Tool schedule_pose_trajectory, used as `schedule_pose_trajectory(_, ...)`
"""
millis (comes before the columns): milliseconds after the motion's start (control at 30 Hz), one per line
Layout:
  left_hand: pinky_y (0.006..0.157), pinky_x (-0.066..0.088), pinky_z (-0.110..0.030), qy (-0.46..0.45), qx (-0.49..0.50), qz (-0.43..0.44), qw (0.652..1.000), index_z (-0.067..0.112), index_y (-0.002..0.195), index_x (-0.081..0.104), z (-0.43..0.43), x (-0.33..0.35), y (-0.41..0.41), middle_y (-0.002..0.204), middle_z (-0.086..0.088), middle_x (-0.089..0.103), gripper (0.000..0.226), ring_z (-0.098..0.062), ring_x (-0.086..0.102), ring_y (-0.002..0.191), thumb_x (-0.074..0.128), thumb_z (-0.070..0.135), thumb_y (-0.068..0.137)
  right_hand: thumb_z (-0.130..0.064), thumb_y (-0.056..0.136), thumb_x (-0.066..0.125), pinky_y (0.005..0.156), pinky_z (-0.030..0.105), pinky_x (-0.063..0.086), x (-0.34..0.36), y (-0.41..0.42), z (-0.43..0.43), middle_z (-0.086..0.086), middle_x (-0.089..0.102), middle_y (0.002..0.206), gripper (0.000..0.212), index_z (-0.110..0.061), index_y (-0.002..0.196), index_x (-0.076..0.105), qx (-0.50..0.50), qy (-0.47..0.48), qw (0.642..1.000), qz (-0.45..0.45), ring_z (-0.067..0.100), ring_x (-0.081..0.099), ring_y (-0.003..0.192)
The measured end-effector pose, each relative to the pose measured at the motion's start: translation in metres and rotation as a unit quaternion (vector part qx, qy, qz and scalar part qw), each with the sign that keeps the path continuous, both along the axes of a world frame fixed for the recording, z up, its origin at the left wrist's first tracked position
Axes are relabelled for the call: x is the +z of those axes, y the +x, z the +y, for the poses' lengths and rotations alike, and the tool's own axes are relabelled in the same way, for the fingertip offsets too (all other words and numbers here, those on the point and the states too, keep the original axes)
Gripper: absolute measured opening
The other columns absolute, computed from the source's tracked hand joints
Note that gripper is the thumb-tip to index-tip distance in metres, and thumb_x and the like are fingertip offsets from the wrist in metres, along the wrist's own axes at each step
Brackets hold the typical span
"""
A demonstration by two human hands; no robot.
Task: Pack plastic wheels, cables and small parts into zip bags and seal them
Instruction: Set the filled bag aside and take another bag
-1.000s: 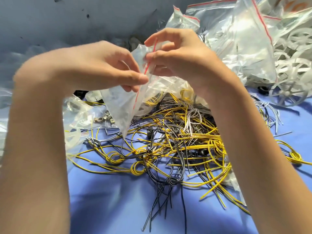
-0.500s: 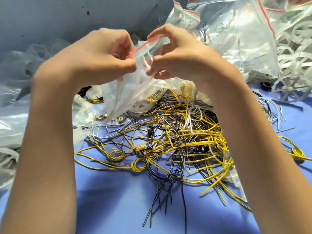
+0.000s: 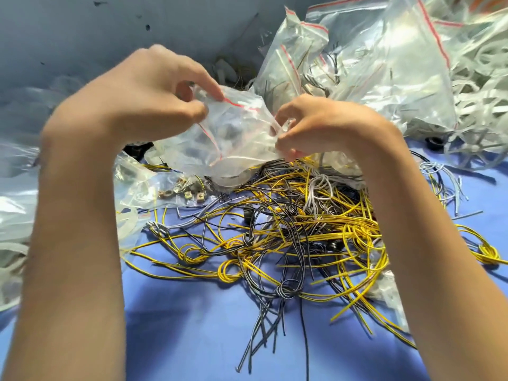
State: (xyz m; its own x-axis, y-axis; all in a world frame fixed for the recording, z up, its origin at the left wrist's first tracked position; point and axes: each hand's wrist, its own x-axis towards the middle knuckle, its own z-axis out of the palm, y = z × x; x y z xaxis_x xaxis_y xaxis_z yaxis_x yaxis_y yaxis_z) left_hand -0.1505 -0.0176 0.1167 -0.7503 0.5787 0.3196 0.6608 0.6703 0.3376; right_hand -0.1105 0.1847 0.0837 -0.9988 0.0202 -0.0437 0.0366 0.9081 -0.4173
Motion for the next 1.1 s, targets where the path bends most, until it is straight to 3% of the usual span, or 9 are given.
schedule_pose_trajectory(67, 0.068, 0.036, -0.026, -0.020, 0.028, 0.028, 0.999, 0.034, 0.110, 0.064, -0.001, -0.005, -0.007, 0.091, 0.003, 0.061, 0.037, -0.002, 0.054, 0.072, 0.065, 0.017, 0.078, -0.013, 0.081, 0.058, 0.073, 0.030, 0.058, -0.001, -0.001, 0.000, -0.002, 0.073, 0.075, 0.018, -0.015, 0.097, 0.068, 0.011, -0.051, 0.999, 0.006, 0.008, 0.070, 0.068)
schedule_pose_trajectory(133, 0.070, 0.031, -0.016, -0.017, 0.041, 0.060, 0.997, 0.028, 0.119, 0.061, 0.001, -0.009, -0.011, 0.101, 0.002, 0.058, 0.047, -0.006, 0.049, 0.070, 0.061, 0.006, 0.077, -0.015, 0.084, 0.055, 0.064, 0.021, 0.054, -0.002, -0.001, -0.001, -0.006, 0.072, 0.073, 0.017, -0.020, 0.096, 0.066, 0.030, -0.088, 0.996, 0.015, 0.001, 0.067, 0.061)
schedule_pose_trajectory(267, 0.068, 0.030, 0.001, 0.074, 0.045, 0.131, 0.988, 0.018, 0.119, 0.063, 0.006, -0.008, -0.012, 0.107, 0.001, 0.055, 0.053, 0.002, 0.039, 0.078, 0.043, -0.008, 0.078, -0.015, 0.083, 0.050, 0.055, 0.019, 0.045, -0.005, -0.005, -0.005, -0.010, 0.071, 0.067, 0.016, -0.020, 0.087, 0.065, 0.047, -0.095, 0.993, 0.045, -0.004, 0.061, 0.053)
schedule_pose_trajectory(433, 0.077, 0.039, -0.022, 0.199, 0.131, 0.233, 0.943, 0.020, 0.112, 0.067, 0.009, -0.009, -0.014, 0.106, -0.011, 0.063, 0.057, -0.026, 0.055, 0.099, 0.032, 0.002, 0.072, -0.019, 0.090, 0.050, 0.062, 0.023, 0.055, -0.006, -0.010, -0.002, 0.000, 0.073, 0.073, 0.011, -0.015, 0.086, 0.060, 0.013, -0.186, 0.978, 0.098, 0.002, 0.068, 0.059)
schedule_pose_trajectory(567, 0.093, 0.046, -0.032, 0.207, 0.139, 0.239, 0.938, 0.020, 0.112, 0.069, 0.007, -0.009, -0.017, 0.113, -0.001, 0.066, 0.062, -0.020, 0.056, 0.110, 0.031, -0.002, 0.068, -0.041, 0.089, 0.060, 0.063, 0.022, 0.055, -0.001, -0.005, 0.002, -0.003, 0.072, 0.077, 0.026, -0.016, 0.096, 0.063, 0.048, -0.136, 0.984, 0.102, 0.001, 0.068, 0.063)
schedule_pose_trajectory(733, 0.093, 0.033, -0.017, 0.034, 0.106, 0.131, 0.985, 0.012, 0.104, 0.073, 0.004, -0.021, -0.023, 0.116, -0.003, 0.064, 0.061, -0.021, 0.046, 0.109, 0.033, -0.017, 0.069, -0.048, 0.089, 0.056, 0.062, 0.021, 0.043, -0.007, 0.003, -0.011, -0.011, 0.071, 0.087, 0.028, -0.028, 0.107, 0.065, 0.164, 0.010, 0.986, -0.015, -0.004, 0.060, 0.071)
schedule_pose_trajectory(900, 0.085, 0.044, -0.029, -0.148, 0.119, -0.056, 0.980, 0.012, 0.119, 0.065, 0.008, -0.047, -0.041, 0.116, -0.018, 0.063, 0.044, -0.029, 0.056, 0.103, 0.045, -0.005, 0.083, -0.046, 0.093, 0.051, 0.093, 0.028, 0.045, -0.019, -0.003, -0.035, -0.004, 0.063, 0.121, 0.038, -0.025, 0.123, 0.060, 0.209, 0.095, 0.970, -0.079, 0.015, 0.057, 0.108)
schedule_pose_trajectory(1000, 0.061, 0.046, -0.023, -0.167, 0.130, -0.093, 0.973, 0.008, 0.109, 0.066, 0.001, -0.054, -0.047, 0.108, -0.019, 0.066, 0.025, -0.030, 0.060, 0.088, 0.051, 0.007, 0.089, -0.046, 0.094, 0.049, 0.096, 0.031, 0.045, -0.020, 0.000, -0.040, -0.003, 0.063, 0.122, 0.038, -0.025, 0.124, 0.059, 0.225, 0.120, 0.961, -0.108, 0.017, 0.057, 0.111)
schedule_pose_trajectory(1100, 0.079, 0.045, -0.031, -0.130, 0.164, -0.058, 0.976, 0.005, 0.112, 0.063, -0.005, -0.058, -0.057, 0.115, -0.018, 0.064, 0.026, -0.032, 0.058, 0.104, 0.051, 0.011, 0.090, -0.044, 0.094, 0.050, 0.081, 0.026, 0.048, -0.009, 0.006, -0.040, -0.001, 0.070, 0.101, 0.033, -0.019, 0.105, 0.068, 0.248, 0.048, 0.966, -0.053, 0.015, 0.063, 0.093)
